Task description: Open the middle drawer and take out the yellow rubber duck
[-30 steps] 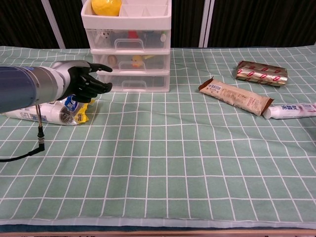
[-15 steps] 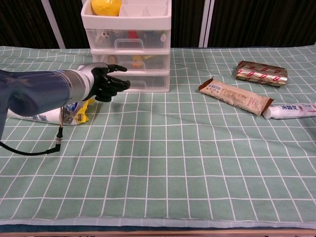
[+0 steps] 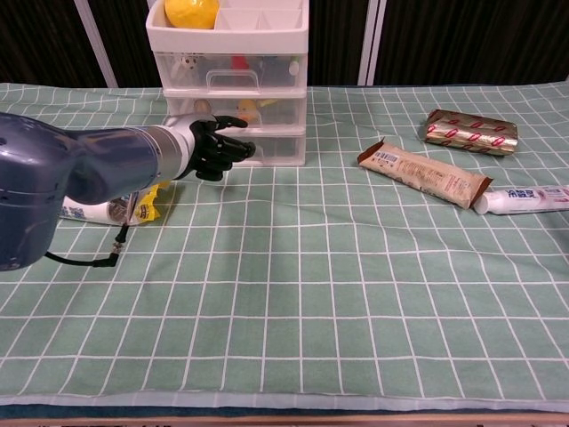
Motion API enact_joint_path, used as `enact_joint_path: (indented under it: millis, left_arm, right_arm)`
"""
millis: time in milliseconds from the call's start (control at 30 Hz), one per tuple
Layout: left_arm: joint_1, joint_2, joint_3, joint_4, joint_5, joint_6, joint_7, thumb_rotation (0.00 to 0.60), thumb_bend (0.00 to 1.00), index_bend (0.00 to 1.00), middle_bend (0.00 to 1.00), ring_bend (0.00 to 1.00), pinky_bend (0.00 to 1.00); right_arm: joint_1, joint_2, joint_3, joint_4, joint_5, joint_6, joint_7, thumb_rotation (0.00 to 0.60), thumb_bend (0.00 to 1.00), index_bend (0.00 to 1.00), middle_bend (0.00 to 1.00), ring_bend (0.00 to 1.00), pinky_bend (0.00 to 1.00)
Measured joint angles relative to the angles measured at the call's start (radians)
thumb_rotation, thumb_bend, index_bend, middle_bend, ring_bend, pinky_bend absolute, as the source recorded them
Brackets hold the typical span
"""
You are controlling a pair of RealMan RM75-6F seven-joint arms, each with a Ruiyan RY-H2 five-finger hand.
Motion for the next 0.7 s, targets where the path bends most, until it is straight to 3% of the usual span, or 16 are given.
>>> enact_joint_path:
  millis: [700]
  left_arm:
    - [-0.052, -0.057, -0.030, 0.118, 0.006, -0.082, -0.076, 0.600, 0.55, 0.18, 0.96, 0.97, 1.00]
  right_arm:
    - [0.002, 0.003, 0.001, -0.006, 0.010, -0.008, 0.005, 0.600, 0.04, 0.00, 0.00, 0.00, 0.22]
